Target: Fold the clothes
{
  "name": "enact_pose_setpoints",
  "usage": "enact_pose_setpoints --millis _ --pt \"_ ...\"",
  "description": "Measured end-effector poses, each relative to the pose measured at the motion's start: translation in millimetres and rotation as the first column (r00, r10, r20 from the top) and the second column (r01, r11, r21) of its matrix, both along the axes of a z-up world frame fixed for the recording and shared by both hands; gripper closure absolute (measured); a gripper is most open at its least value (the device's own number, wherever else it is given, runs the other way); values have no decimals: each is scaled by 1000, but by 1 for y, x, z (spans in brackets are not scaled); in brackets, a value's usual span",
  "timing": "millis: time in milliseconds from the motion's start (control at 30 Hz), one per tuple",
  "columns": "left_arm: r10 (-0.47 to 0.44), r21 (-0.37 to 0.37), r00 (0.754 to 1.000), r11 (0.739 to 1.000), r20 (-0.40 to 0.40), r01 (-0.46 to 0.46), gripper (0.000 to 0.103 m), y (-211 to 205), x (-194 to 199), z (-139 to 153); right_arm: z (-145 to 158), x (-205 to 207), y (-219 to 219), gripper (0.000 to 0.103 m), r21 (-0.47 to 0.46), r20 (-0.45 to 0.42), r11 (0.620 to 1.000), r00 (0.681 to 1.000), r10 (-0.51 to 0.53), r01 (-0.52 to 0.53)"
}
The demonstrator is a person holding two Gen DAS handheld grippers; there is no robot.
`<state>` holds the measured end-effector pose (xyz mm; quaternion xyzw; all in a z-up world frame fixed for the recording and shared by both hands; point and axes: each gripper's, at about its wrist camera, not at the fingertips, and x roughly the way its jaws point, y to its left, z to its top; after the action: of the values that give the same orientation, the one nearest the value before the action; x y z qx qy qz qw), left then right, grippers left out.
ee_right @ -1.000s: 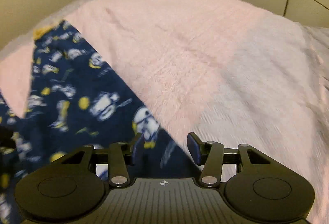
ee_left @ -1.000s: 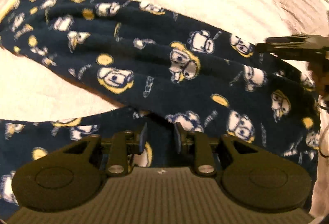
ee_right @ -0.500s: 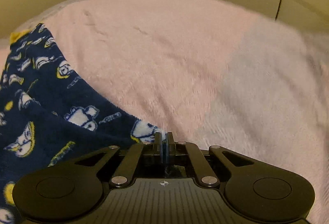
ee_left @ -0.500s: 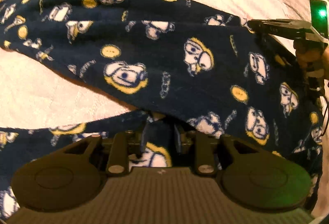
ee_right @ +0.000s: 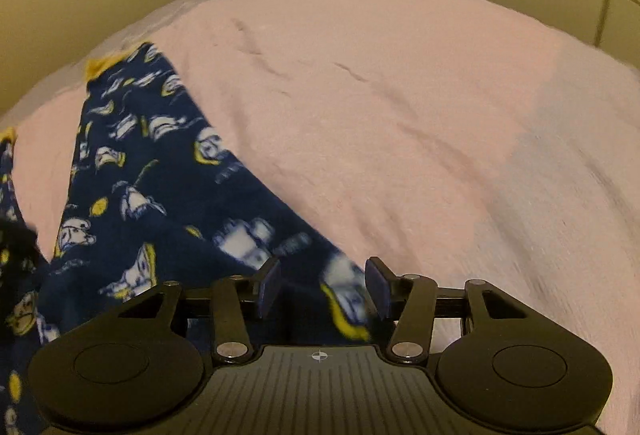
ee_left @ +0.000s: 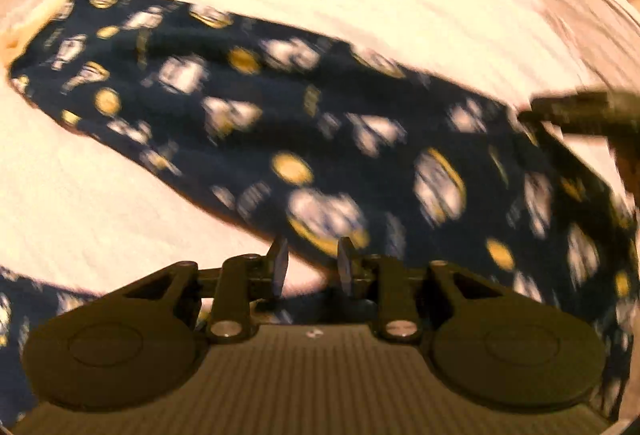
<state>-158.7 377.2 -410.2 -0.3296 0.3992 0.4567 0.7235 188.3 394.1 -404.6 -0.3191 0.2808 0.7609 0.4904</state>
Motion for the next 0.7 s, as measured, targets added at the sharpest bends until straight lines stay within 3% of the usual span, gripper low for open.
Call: enact_pose_setpoints --millis 400,467,500,600,700 --pt "23 43 994 999 -110 -18 81 90 -6 -30 -33 -86 80 52 5 -15 995 994 104 -104" --pt "17 33 994 999 -108 -14 81 93 -9 -34 -38 -94 88 80 3 -26 993 992 121 -121" --pt "14 28 994 1000 -106 -11 81 95 -11 -36 -39 -97 90 103 0 -26 991 990 137 -137" --pt "9 26 994 1000 -106 -6 81 97 -16 -40 -36 -101 93 103 53 10 989 990 140 -141" --pt "11 44 995 999 -98 -6 81 102 -23 -42 -27 -83 101 103 120 -30 993 999 -12 15"
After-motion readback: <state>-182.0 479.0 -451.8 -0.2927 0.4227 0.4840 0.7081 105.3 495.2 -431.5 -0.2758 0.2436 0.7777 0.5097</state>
